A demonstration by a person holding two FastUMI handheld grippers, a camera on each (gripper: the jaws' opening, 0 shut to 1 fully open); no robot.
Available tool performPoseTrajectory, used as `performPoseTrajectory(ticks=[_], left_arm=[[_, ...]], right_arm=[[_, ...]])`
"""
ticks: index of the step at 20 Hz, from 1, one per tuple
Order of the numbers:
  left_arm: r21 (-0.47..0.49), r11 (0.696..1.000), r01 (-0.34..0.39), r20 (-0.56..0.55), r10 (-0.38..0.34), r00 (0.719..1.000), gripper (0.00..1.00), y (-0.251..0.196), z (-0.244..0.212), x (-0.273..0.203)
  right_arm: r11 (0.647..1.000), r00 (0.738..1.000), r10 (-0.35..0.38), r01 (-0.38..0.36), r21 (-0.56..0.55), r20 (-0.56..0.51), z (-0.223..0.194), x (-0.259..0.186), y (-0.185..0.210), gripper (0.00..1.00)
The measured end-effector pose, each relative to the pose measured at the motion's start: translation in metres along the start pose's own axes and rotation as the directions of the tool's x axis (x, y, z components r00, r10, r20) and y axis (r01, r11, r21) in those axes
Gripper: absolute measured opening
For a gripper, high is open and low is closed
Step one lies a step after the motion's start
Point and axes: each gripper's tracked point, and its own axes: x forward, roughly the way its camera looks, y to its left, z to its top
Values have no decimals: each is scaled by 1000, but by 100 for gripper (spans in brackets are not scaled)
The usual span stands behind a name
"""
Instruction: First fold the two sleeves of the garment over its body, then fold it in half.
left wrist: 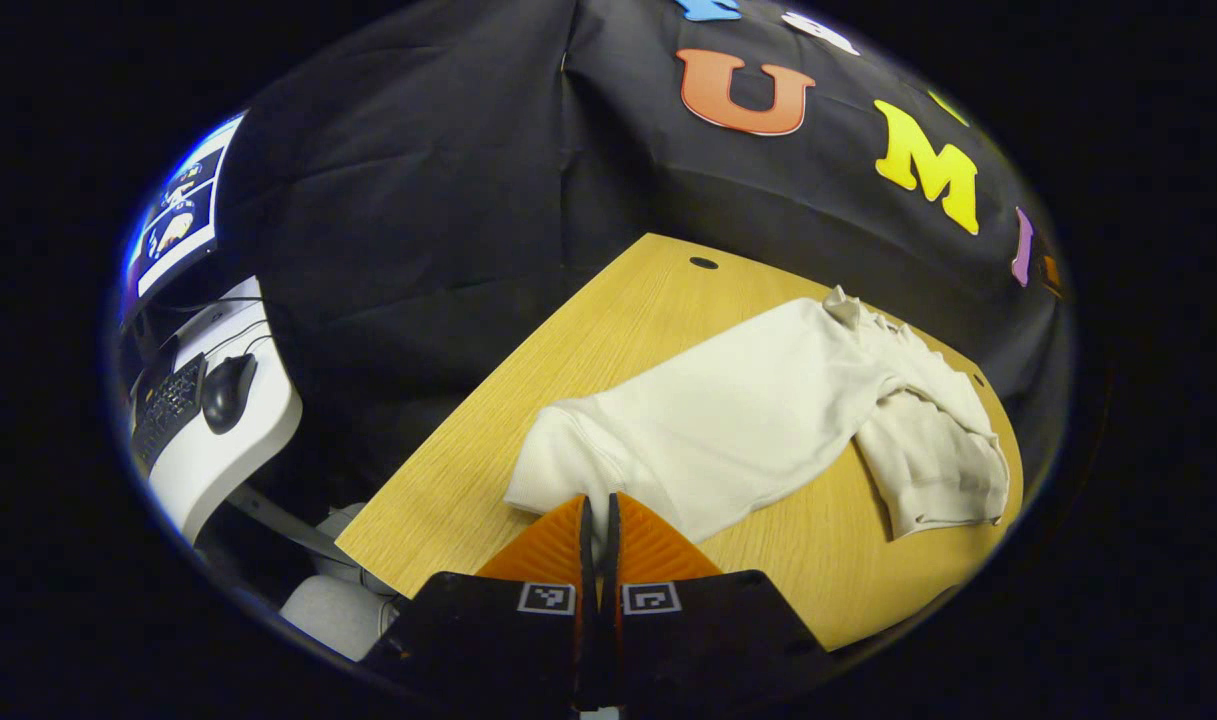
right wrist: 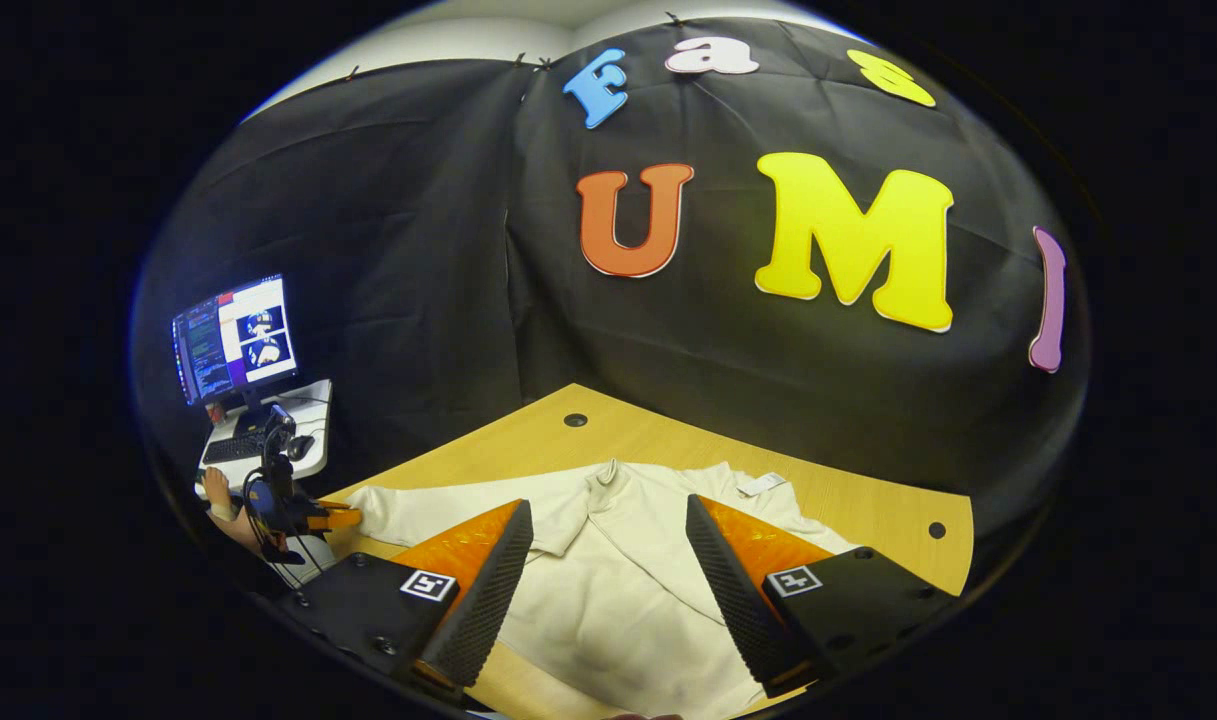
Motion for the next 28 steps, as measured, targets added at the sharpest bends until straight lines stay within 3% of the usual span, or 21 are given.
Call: performPoseTrajectory(ticks=[4,10,15,18,24,28], left_arm=[[-55,994,93,67,-89,994,3,-38,57,-3],[8,984,176,169,-174,970,3,-102,156,13],[21,958,286,261,-281,923,3,-167,243,12],[113,933,343,307,-361,881,3,-215,295,10],[286,828,483,317,-557,768,3,-343,357,0],[397,715,575,230,-684,692,3,-440,340,-1]], right_arm=[[999,1000,-22,22,24,14,-2,-14,-19,96],[997,995,-82,82,2,47,-2,-38,-49,96],[991,989,-133,133,8,63,-9,-60,-76,96],[981,979,-189,186,50,80,-9,-75,-102,96],[947,948,-302,287,141,101,-16,-109,-150,94],[923,923,-370,352,155,103,-24,-135,-171,96]])
